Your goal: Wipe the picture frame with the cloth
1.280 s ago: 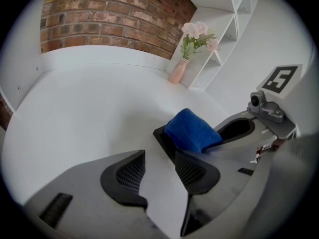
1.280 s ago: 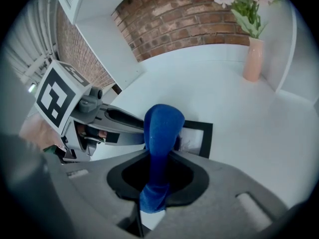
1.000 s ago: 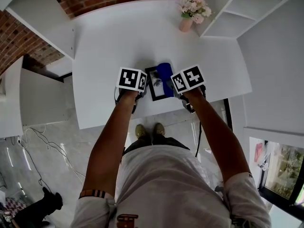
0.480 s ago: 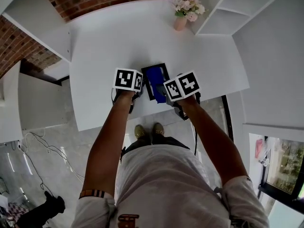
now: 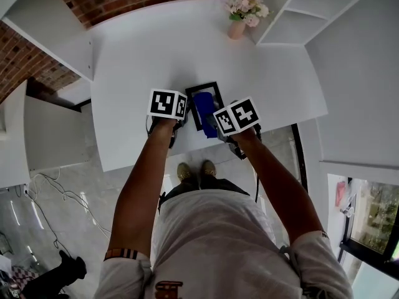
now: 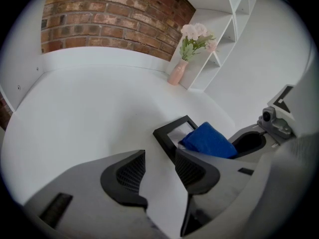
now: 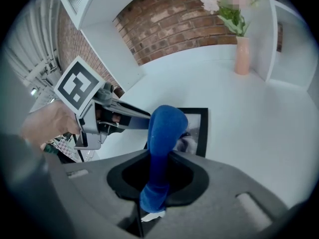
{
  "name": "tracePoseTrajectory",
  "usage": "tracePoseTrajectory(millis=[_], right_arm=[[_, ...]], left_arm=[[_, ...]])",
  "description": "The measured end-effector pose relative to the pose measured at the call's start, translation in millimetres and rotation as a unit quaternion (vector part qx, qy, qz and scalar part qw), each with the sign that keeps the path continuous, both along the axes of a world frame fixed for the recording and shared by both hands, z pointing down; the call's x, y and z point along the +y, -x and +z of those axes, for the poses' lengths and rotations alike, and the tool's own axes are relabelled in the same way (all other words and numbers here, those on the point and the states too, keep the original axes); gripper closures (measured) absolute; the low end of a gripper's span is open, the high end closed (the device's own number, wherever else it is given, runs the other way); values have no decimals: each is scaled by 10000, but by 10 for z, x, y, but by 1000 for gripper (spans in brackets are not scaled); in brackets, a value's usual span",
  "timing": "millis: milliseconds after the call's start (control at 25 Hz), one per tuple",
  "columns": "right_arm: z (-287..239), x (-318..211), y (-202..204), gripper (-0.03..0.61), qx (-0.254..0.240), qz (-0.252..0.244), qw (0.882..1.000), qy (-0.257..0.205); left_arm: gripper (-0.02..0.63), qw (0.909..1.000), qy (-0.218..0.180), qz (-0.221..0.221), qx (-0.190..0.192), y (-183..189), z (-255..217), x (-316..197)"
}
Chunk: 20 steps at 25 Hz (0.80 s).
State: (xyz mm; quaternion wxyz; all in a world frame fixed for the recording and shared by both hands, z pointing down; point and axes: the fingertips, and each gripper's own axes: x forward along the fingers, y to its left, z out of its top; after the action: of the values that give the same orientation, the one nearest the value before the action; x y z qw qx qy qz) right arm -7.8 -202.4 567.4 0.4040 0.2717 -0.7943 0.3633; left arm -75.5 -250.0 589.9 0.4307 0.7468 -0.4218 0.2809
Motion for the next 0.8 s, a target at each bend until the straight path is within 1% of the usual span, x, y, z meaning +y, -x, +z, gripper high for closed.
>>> tracePoseTrajectory(millis=[360, 560, 680, 800], right_arm=[[-5, -175, -557, 509, 102, 419, 9990, -93], [-67, -215, -601, 509, -68, 496, 9986, -174], [-235, -263, -536, 509, -341, 455, 9973, -469], [-535, -346, -449, 509, -671, 335, 9919, -1023]], left_arm=[[431, 10000, -11, -7, -11, 1, 4, -4], [431, 10000, -30, -61, 16, 0, 5, -2], [431, 9998, -163, 30, 145, -34, -74, 17], [431, 9970, -595, 149, 466, -94, -331, 9]])
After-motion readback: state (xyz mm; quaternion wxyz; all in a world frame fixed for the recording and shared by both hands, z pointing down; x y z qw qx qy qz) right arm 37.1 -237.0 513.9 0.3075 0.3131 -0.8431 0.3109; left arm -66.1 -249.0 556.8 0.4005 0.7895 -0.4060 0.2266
